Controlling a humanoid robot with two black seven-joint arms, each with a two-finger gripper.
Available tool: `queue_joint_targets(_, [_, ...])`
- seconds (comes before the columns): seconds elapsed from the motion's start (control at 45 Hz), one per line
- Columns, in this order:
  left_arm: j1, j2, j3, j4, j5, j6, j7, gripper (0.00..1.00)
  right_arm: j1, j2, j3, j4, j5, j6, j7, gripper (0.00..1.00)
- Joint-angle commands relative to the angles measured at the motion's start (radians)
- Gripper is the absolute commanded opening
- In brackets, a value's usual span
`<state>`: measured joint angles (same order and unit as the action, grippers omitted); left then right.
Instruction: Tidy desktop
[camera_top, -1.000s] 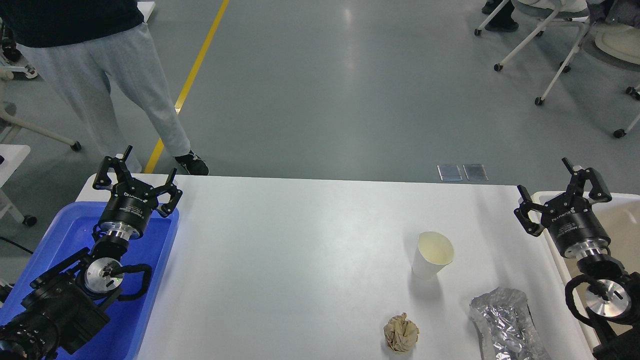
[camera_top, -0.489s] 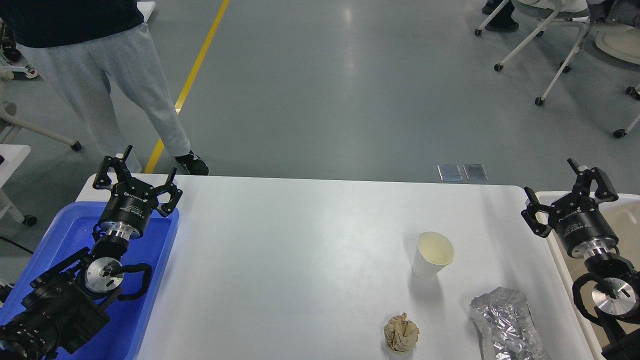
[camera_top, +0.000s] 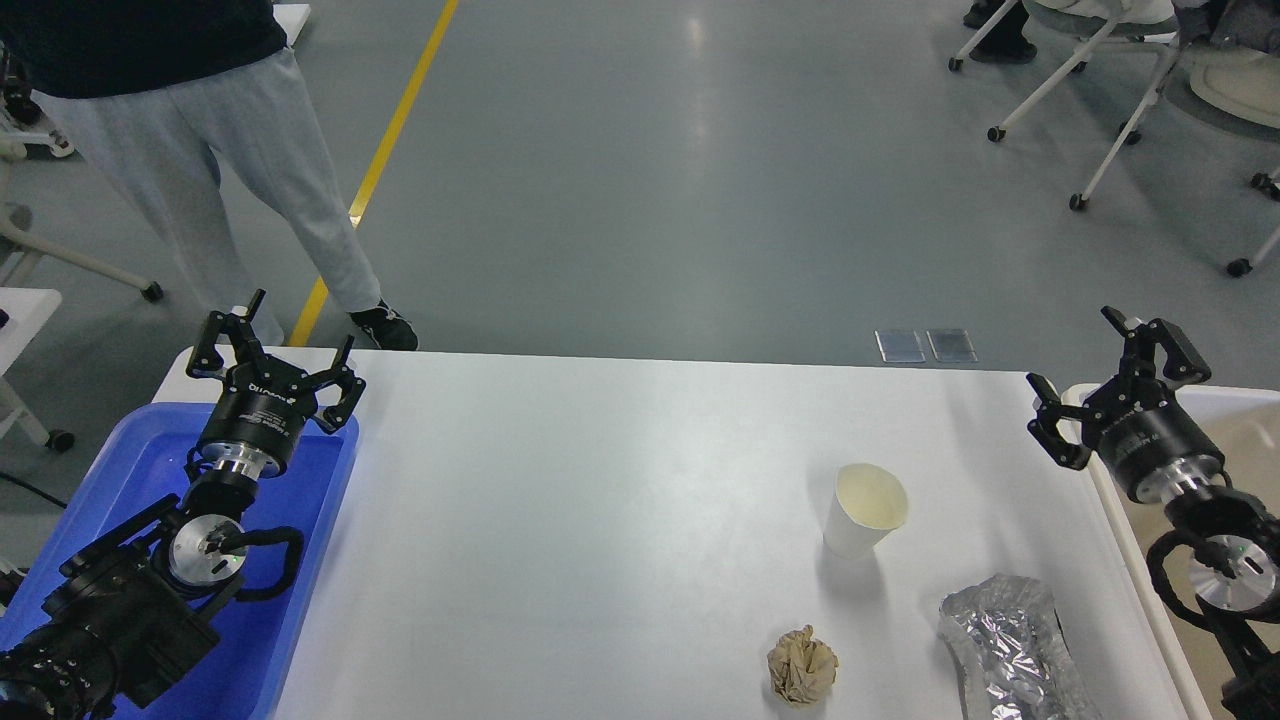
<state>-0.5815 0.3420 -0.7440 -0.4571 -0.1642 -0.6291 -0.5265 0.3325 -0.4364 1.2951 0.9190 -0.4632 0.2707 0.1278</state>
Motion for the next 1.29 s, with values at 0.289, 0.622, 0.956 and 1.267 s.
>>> queue_joint_targets(0.289, [0.0, 0.0, 0.0, 0.0, 0.0, 0.0, 0.0, 1.0, 0.115, -0.381, -0.359, 0.28, -0.06, -0.002, -0.197, 1.0])
queue_joint_targets(0.622, [0.0, 0.0, 0.0, 0.0, 0.0, 0.0, -0.001, 1.0, 0.286, -0.433, -0.531, 0.455, -0.428, 0.084, -0.327, 1.0])
queue_joint_targets(0.956, [0.0, 0.0, 0.0, 0.0, 0.0, 0.0, 0.0, 1.0, 0.623, -0.404, -1.009, 0.465, -0.661, 0.088, -0.318, 1.0])
queue_joint_targets(1.267, [-0.001, 0.0, 0.0, 0.0, 0.002, 0.0, 0.0, 1.0, 0.626, -0.349, -1.082, 0.46, -0.822, 0.071, -0.315, 1.0])
